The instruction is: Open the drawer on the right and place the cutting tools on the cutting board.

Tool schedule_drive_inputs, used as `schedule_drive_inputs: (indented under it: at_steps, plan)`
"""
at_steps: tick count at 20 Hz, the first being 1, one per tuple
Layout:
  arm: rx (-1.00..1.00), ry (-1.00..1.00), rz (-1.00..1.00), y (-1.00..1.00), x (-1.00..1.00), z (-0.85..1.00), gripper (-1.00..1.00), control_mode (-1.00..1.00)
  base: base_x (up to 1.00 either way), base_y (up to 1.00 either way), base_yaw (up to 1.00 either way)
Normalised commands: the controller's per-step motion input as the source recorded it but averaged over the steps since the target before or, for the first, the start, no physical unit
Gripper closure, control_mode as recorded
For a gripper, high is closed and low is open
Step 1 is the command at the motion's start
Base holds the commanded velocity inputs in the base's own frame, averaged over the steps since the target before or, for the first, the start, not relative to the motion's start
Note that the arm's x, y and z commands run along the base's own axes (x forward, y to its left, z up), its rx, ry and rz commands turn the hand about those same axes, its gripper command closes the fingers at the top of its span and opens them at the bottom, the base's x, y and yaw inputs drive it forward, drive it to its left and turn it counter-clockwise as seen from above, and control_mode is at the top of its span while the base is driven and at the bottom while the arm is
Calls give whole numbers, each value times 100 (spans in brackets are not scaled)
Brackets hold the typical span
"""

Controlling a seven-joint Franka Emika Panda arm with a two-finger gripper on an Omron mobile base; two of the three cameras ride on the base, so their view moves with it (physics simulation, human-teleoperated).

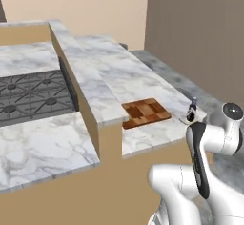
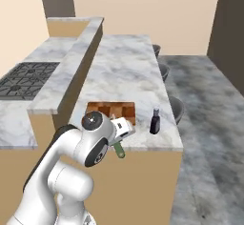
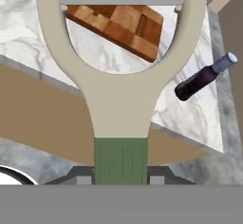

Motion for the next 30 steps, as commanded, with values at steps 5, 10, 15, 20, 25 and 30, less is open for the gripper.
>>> schedule_drive_inputs:
  at_steps: [5, 10, 15, 20, 25, 30]
  plan:
    - [0, 0, 0, 0, 0, 0, 100, 100, 33, -1, 46]
    - [0, 0, 0, 0, 0, 0, 100, 100, 40, -17, 31]
    - [0, 0, 0, 0, 0, 0, 100, 100, 38, -45, 17]
    - [0, 0, 0, 0, 0, 0, 100, 100, 36, -34, 11]
    - [0, 0, 0, 0, 0, 0, 100, 100, 48, -22, 4]
    - [0, 0, 0, 0, 0, 0, 100, 100, 46, -17, 4]
